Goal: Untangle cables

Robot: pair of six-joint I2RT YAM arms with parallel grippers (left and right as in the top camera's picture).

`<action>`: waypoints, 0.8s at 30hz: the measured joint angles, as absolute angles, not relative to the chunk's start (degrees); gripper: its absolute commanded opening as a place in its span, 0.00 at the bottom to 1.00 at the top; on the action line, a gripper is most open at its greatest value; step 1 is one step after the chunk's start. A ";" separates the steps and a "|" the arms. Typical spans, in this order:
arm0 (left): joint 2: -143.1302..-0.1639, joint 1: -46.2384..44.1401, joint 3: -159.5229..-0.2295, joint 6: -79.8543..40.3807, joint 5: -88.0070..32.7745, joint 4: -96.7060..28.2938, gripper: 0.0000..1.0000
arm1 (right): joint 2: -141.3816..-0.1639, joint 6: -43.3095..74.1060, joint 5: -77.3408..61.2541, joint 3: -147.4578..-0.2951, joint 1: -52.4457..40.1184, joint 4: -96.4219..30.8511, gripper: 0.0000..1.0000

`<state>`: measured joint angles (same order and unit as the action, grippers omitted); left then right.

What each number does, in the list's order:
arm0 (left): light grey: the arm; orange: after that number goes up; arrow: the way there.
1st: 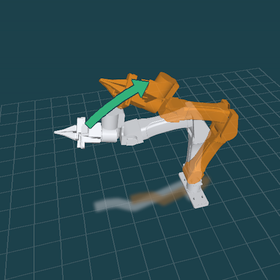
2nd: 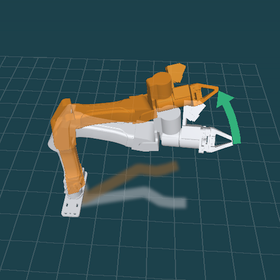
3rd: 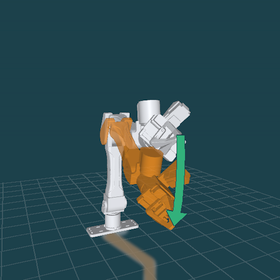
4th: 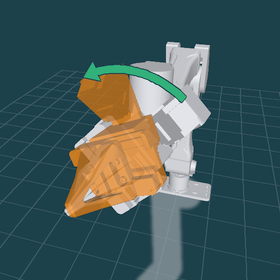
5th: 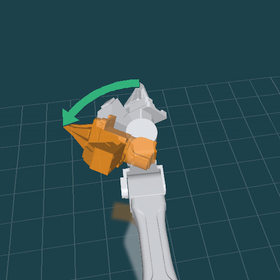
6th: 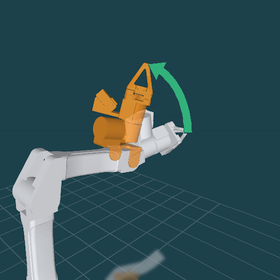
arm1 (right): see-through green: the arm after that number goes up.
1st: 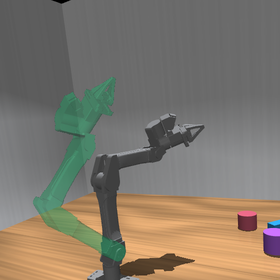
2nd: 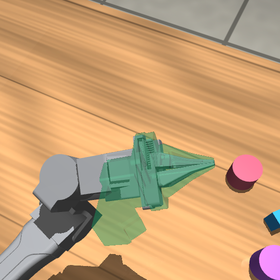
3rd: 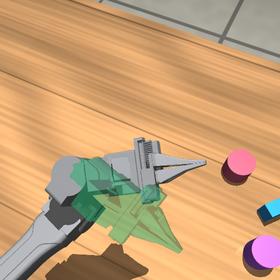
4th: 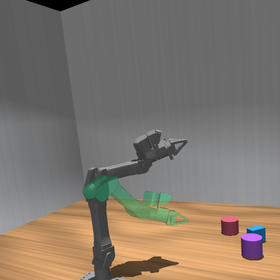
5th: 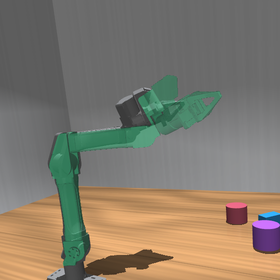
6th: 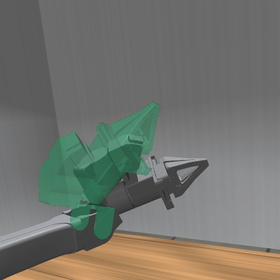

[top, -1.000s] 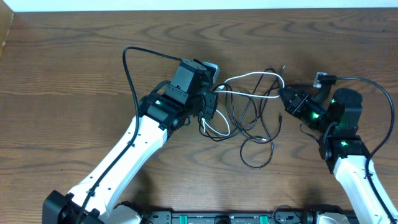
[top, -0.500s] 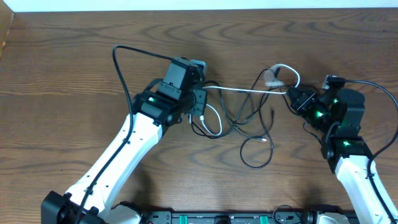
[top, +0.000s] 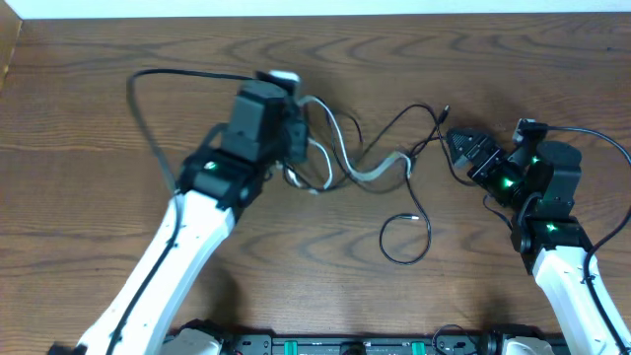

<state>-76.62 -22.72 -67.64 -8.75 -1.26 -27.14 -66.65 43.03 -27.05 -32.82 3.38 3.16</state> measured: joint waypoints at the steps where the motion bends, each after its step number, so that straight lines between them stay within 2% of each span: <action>1: -75.64 -22.11 -67.64 -8.73 -0.58 -26.50 0.08 | -66.65 42.70 -27.42 -32.82 3.38 2.87 0.99; 14: -64.07 -12.56 -67.64 4.67 10.90 -11.70 0.08 | -66.65 40.73 -28.91 -32.82 3.38 -0.84 0.99; 24: -64.93 -10.87 -67.64 6.26 12.80 -23.42 0.08 | -66.65 39.62 -29.10 -32.82 3.38 -1.39 0.99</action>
